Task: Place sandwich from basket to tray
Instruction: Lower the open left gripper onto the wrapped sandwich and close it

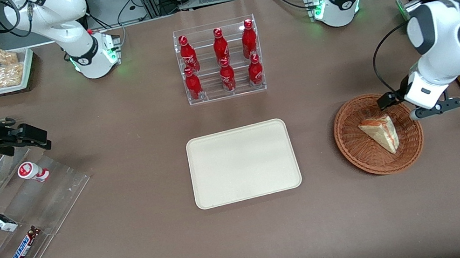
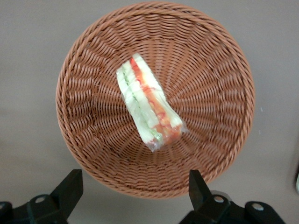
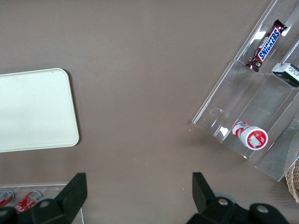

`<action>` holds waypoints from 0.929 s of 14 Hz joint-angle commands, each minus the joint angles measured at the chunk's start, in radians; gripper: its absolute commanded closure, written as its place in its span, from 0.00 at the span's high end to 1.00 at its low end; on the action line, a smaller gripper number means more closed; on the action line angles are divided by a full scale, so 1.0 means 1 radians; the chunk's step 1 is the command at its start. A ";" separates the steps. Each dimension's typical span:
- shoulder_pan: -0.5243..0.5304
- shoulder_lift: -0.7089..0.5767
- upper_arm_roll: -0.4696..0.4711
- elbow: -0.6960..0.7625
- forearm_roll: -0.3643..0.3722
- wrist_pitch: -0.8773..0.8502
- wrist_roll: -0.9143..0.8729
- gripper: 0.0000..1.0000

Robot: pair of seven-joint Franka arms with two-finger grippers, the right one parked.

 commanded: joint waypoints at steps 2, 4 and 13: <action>0.003 0.044 -0.011 -0.008 -0.003 0.133 -0.342 1.00; -0.002 0.089 -0.014 0.005 -0.003 0.202 -0.539 1.00; -0.020 0.213 -0.014 0.018 -0.002 0.263 -0.592 0.08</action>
